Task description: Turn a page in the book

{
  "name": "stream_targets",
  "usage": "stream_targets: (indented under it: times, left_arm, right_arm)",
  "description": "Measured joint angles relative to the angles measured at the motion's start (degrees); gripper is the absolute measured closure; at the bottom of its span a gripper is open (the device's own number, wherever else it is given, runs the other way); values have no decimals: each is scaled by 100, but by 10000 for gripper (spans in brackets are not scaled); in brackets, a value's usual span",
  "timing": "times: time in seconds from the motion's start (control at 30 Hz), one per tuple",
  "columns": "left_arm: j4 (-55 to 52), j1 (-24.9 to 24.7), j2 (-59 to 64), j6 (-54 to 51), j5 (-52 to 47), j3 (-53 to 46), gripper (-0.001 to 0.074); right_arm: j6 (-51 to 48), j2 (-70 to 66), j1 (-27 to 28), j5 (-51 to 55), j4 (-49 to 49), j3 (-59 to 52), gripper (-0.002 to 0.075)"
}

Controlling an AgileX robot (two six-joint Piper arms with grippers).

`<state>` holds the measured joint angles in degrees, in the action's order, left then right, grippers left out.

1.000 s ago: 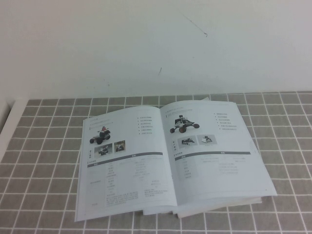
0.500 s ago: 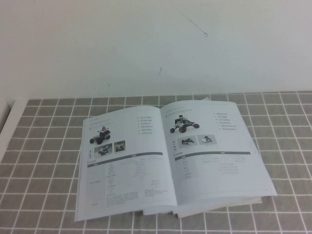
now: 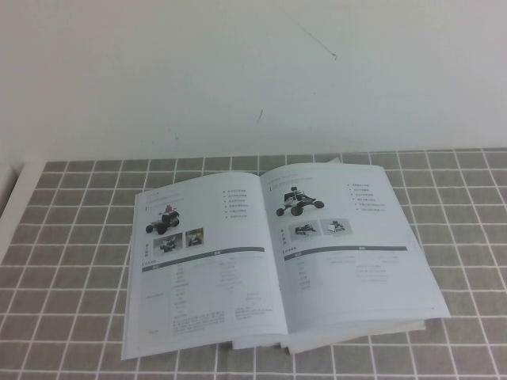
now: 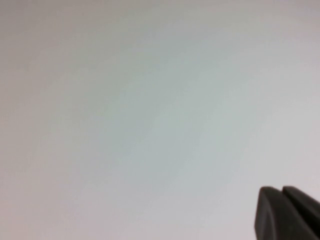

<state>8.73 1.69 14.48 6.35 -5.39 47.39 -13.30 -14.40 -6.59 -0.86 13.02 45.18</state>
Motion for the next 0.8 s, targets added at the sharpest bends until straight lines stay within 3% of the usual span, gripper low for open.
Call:
stream_targets:
  times: [0.23,0.6,0.8]
  left_arm:
    - [-168,0,903,-98,-2196,-67,738]
    - [1019,0,1703,-140,-2817,-699,738]
    - [1847,0,2509,-1064,-3359,-742,738]
  right_arm:
    - [-1014,-407,0,841,-10,0,729]
    - [-1192,-410,0,2243,125,-666,729]
    - [-1192,-600,0,3198,604,-1148,729]
